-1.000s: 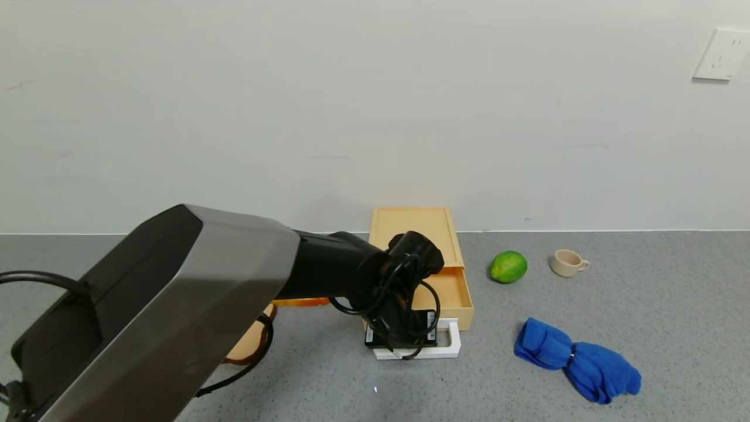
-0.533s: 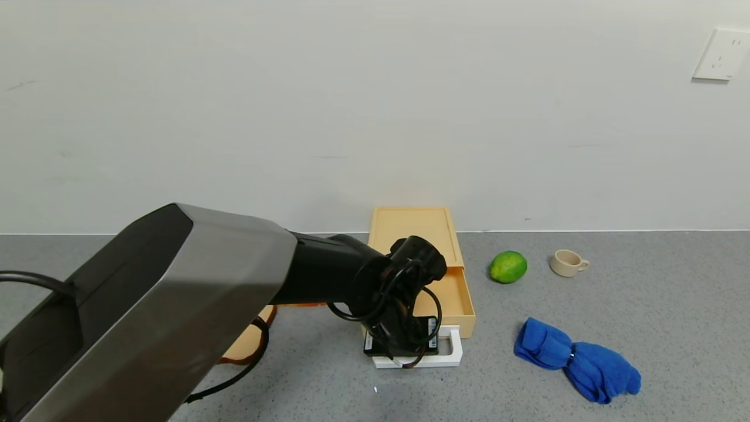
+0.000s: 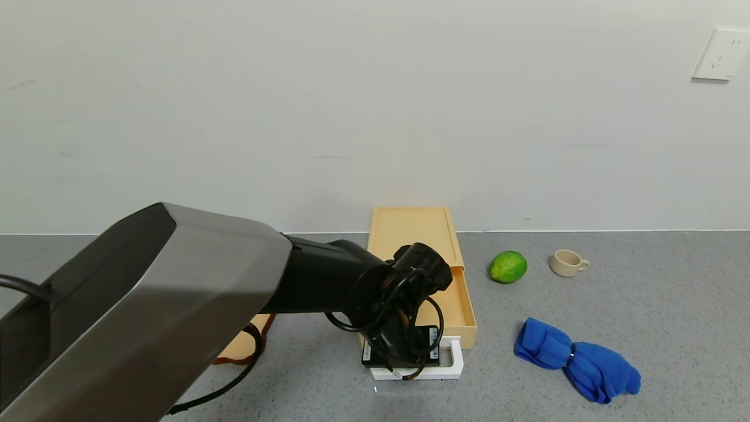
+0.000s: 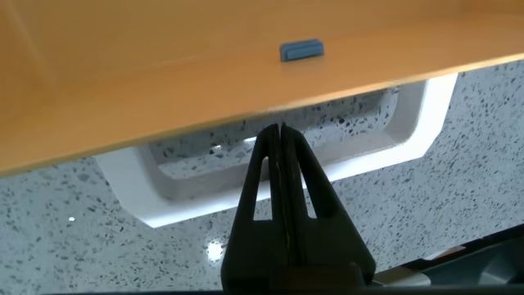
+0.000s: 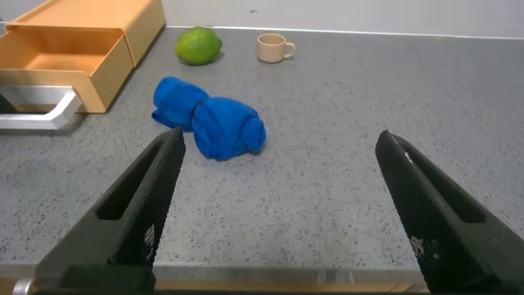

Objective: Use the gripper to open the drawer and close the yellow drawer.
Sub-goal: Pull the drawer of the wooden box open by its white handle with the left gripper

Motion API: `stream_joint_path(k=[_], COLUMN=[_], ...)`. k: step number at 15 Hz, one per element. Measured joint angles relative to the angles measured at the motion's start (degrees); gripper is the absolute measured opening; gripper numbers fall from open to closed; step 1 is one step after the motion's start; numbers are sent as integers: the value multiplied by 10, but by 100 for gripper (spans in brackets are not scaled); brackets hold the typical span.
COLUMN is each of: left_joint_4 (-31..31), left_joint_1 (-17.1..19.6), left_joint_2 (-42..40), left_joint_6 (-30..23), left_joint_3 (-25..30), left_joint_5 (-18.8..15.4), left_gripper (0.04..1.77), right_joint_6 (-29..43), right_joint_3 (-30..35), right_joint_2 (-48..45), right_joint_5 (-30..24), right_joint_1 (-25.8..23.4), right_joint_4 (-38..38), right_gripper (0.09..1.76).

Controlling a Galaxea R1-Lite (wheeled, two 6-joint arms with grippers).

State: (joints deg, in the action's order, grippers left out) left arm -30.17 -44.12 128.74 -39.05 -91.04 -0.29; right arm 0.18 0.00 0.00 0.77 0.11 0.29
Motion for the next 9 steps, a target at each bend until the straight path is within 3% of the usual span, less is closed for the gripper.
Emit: stream_joint_path(k=[9], left_joint_4=[1], left_joint_1=[-9], left_joint_2=[-12], left_joint_6=[-40], left_joint_3=[16], left_joint_5=[8], left_gripper=[11], right_joint_6=[0], right_joint_3=[0], right_joint_2=[0], right_joint_5=[0], right_joint_1=[0], right_joint_4=[0], right_gripper=[171])
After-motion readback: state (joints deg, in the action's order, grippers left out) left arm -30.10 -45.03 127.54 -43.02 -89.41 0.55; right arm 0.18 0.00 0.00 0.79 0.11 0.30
